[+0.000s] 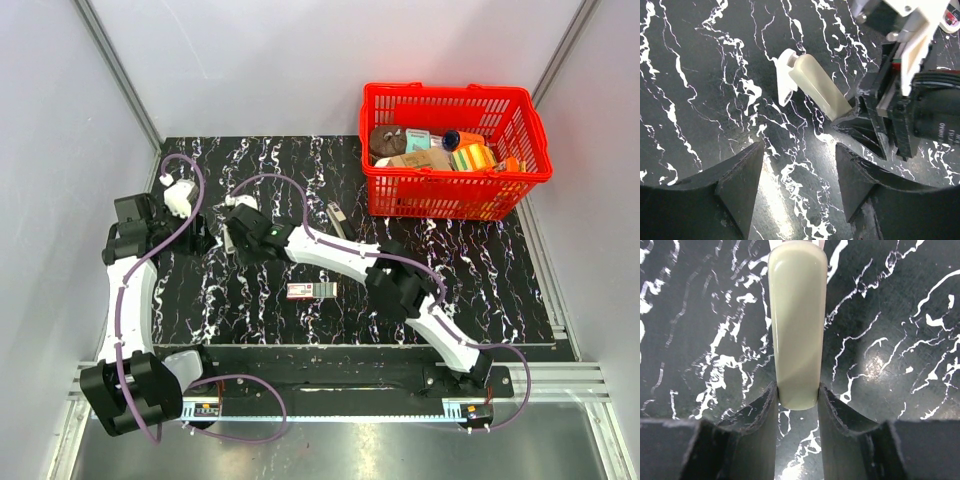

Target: Unload the staples from the stapler

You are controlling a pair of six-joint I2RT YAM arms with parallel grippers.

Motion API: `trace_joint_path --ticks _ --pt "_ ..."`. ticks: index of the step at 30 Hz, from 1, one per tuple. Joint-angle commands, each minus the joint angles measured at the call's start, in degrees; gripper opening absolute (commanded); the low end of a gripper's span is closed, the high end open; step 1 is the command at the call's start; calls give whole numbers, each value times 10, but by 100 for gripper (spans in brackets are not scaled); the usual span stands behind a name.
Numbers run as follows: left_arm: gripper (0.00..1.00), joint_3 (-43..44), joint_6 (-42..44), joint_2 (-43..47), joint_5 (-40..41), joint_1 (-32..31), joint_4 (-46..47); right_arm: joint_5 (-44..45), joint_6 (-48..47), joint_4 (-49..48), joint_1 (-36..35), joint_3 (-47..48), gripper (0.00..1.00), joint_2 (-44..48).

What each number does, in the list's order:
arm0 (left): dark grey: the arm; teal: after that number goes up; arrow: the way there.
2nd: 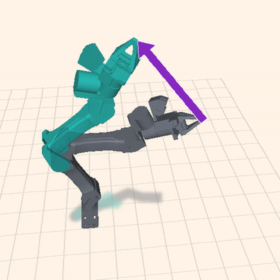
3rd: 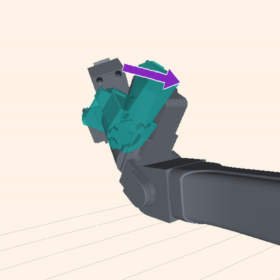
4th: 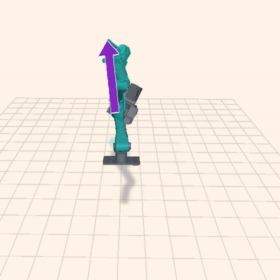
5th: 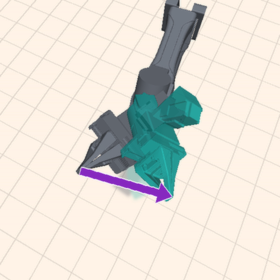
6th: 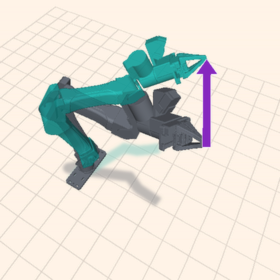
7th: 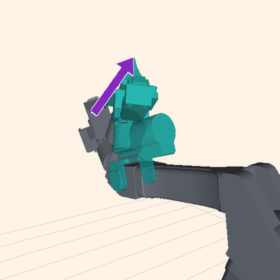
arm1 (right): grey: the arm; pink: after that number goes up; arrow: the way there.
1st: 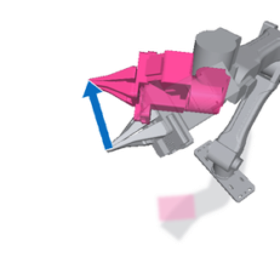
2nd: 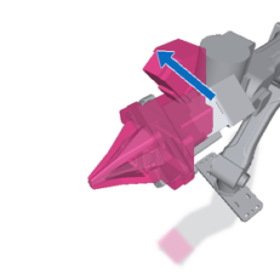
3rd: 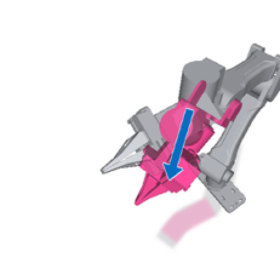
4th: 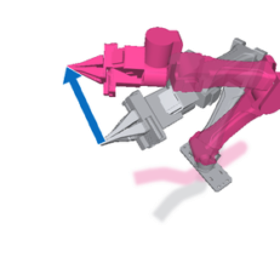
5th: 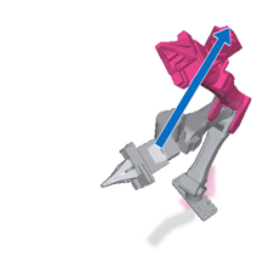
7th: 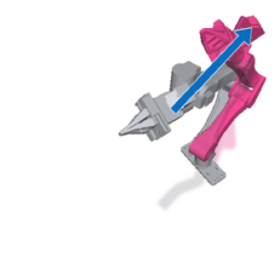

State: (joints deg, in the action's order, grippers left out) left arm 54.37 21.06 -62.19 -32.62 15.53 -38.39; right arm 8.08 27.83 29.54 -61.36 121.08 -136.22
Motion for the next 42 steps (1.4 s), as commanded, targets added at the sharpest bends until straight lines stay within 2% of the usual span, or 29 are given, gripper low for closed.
trace_joint_path --ticks 1,11,16,22,39,42 --pt "64 7 -8 16 -33 8 -13 19 -40 117 1 65 0 -14" --pt "63 -1 -12 10 -42 17 -13 25 -68 157 1 9 0 67" --pt "63 -11 -10 15 -37 18 -9 26 -65 141 2 -58 0 133" --pt "64 -18 -6 21 -29 18 -6 18 -63 144 2 -90 0 173" --pt "64 -30 6 29 -26 18 -19 2 -94 208 2 6 0 59" --pt "64 -29 6 29 -28 18 -19 0 -98 228 2 47 0 28"
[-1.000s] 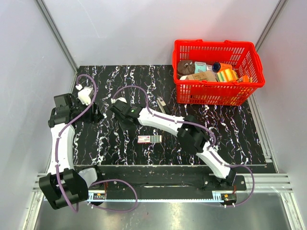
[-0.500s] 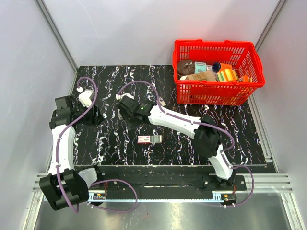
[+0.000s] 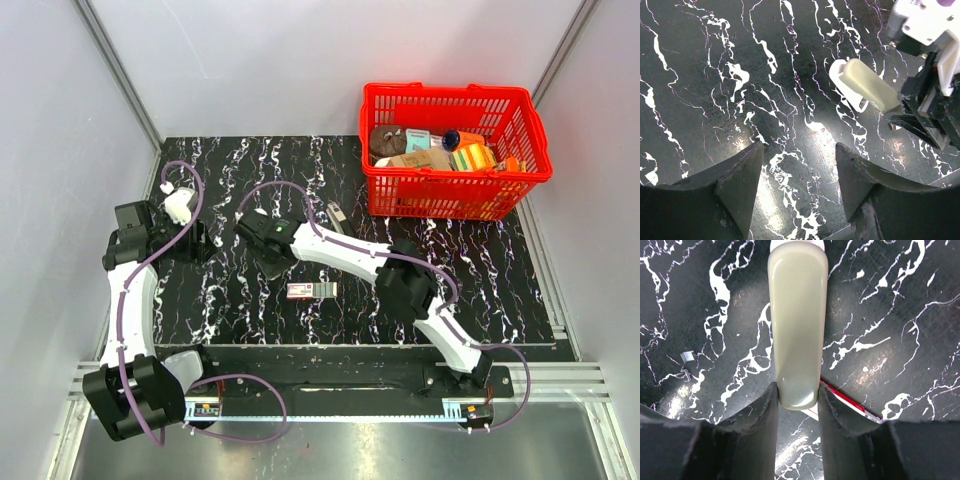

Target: Unload the staples from the stapler

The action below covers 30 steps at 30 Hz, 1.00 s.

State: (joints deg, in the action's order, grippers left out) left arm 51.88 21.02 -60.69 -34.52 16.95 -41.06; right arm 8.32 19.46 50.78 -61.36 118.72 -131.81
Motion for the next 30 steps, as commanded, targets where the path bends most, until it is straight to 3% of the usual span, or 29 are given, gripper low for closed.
trace_joint_path --ticks 1,14,18,19,20,30 --pt "64 -4 6 14 -8 4 7 -5 -16 26 2 91 0 -29" --pt "65 -1 5 4 -4 5 -5 -2 -16 58 5 259 2 -184" --pt "67 -2 3 0 -2 5 -5 17 -11 52 5 276 4 -202" --pt "75 -2 4 -4 -4 5 -5 18 -9 50 5 275 5 -202" --pt "76 -2 4 -7 -4 5 -5 18 -7 46 5 274 5 -204" --pt "77 -2 -1 -22 -5 12 4 6 26 5 5 275 3 -227"
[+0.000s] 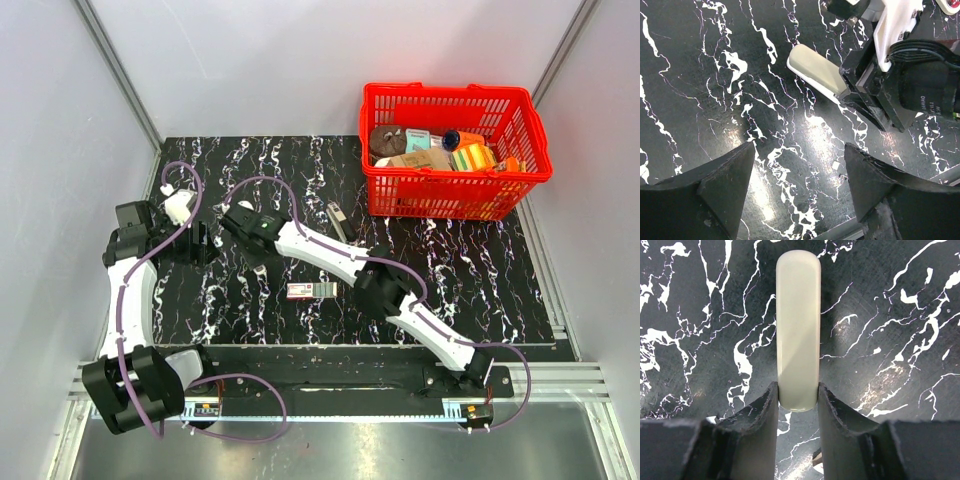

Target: Unload the staples from the stapler

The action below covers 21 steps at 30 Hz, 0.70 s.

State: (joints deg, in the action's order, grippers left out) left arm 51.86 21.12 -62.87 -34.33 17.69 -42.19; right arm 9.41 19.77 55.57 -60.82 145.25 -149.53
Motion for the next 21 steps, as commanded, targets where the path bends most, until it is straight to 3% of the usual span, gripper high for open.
trace_joint_path --ticks 1,8,10,12,18,21 --pt "77 -2 -3 0 -5 6 16 -6 28 -49 -2 13 2 -53" --pt "78 6 -15 -4 8 14 21 -8 66 -74 -1 69 3 -89" --pt "89 9 -15 -4 8 16 21 -11 76 -88 -1 58 9 -87" --pt "91 8 -15 -1 9 16 20 -11 84 -103 -1 35 12 -71" --pt "92 10 -20 -3 8 16 21 -18 90 -146 1 -16 37 -16" --pt "93 11 -22 -4 9 15 21 -24 84 -146 2 -14 59 8"
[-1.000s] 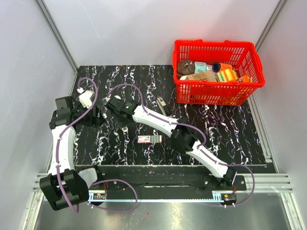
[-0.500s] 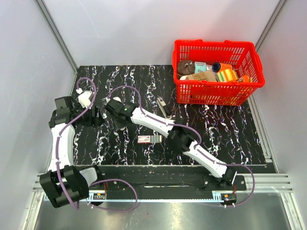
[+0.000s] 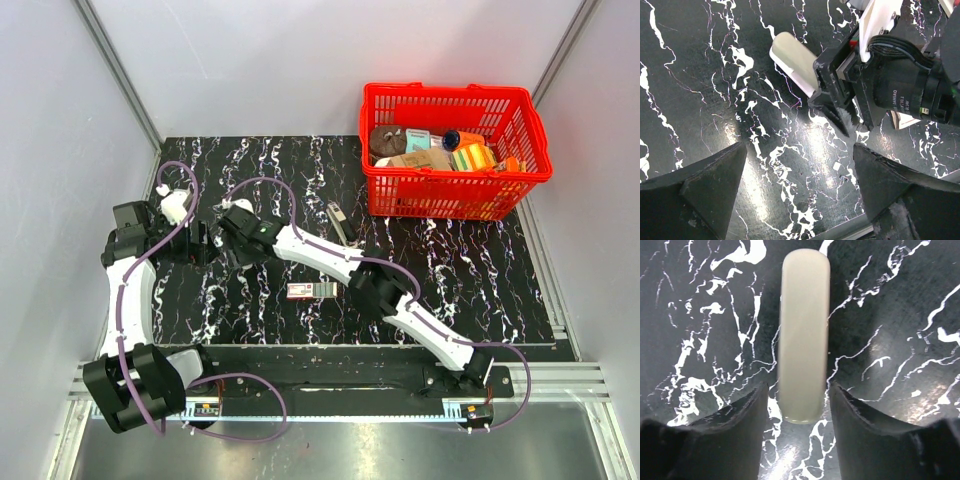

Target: Unload the staples from the stapler

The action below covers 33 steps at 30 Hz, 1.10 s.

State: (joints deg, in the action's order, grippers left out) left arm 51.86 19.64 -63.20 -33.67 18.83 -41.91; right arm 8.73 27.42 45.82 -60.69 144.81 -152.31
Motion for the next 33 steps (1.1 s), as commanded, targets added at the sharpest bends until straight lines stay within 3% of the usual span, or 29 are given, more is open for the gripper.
trace_joint_path --ticks 1,4,8,18,20,25,33 --pt "93 12 -7 -1 3 4 18 -16 5 -48 3 -15 70 48" --pt "93 14 -3 -2 6 4 18 -9 -10 -49 13 -44 87 92" --pt "93 21 -1 -6 8 3 17 9 -34 -48 30 -107 100 164" --pt "93 40 0 -11 -1 -3 18 61 -64 -90 114 -344 99 352" --pt "99 45 11 -5 15 -28 15 72 -68 -93 136 -384 100 376" --pt "99 62 23 -1 91 -140 2 138 -111 -93 152 -461 99 406" --pt "99 76 3 -31 146 -220 7 197 -110 -97 153 -496 89 380"
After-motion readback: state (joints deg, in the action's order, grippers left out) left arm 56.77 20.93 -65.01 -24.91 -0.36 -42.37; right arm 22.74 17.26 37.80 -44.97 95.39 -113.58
